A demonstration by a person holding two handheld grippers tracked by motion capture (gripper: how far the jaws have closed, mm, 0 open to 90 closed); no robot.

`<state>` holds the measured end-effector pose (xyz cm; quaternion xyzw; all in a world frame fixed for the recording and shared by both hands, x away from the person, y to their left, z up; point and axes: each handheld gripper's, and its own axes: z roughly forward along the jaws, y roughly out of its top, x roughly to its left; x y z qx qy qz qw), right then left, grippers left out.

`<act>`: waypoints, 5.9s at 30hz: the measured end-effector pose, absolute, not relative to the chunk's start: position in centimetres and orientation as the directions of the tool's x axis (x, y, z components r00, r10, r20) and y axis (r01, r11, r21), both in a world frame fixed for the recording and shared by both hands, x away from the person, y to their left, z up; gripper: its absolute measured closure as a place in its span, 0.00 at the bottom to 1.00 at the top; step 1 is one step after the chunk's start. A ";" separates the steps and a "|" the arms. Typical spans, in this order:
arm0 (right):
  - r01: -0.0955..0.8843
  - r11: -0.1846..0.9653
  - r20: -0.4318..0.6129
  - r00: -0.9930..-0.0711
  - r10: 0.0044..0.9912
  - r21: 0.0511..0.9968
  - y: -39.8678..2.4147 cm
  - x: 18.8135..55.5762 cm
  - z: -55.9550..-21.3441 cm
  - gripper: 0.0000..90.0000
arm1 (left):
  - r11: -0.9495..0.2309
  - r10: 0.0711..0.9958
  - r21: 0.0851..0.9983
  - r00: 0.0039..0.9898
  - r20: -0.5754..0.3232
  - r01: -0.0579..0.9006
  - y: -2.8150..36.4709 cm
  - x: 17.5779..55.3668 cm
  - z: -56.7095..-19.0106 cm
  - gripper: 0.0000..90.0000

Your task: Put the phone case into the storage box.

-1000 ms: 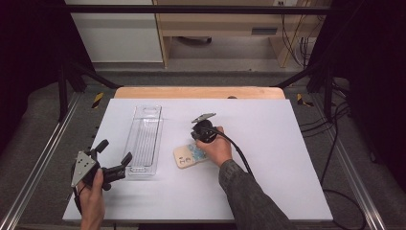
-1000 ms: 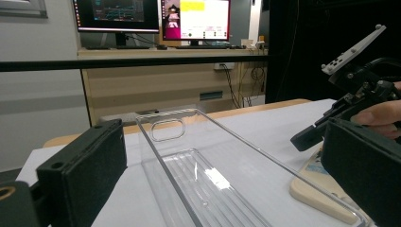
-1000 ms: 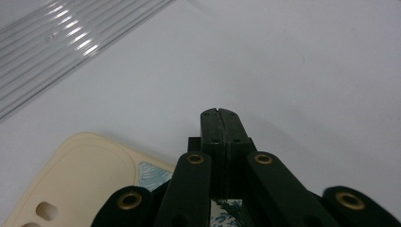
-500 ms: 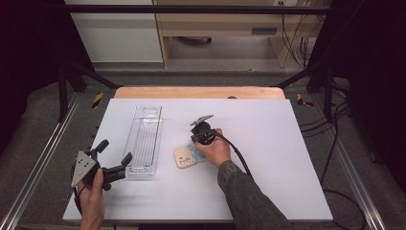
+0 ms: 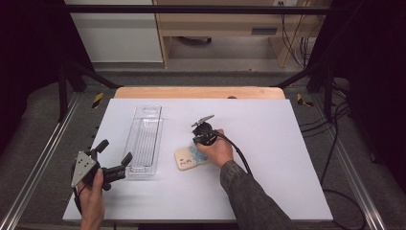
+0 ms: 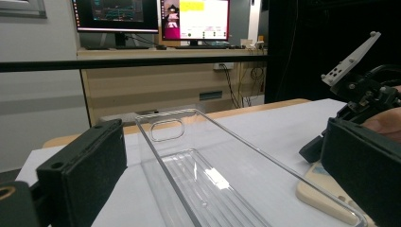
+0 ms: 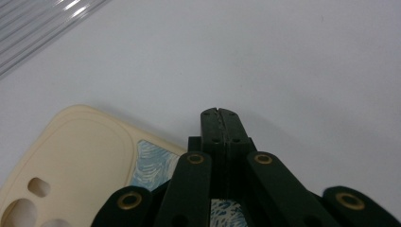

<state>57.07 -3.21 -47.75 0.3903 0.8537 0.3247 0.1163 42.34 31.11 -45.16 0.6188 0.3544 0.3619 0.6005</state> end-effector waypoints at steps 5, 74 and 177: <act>0.596 0.483 0.064 -0.669 0.741 0.642 -3.6 56.4 -47.7 1.00 | -0.032 0.872 0.999 0.489 0.026 0.003 31.0 42.4 -45.2 0.01; 0.380 0.304 0.036 -0.673 0.739 0.873 -10.1 47.8 -44.2 0.58 | -0.036 0.870 0.999 0.491 0.031 0.001 30.9 41.7 -44.8 0.01; 0.200 0.112 0.020 -0.562 0.827 0.973 -22.5 40.3 -48.1 0.05 | -0.637 0.510 0.680 0.860 0.018 0.363 11.0 45.5 -48.8 0.05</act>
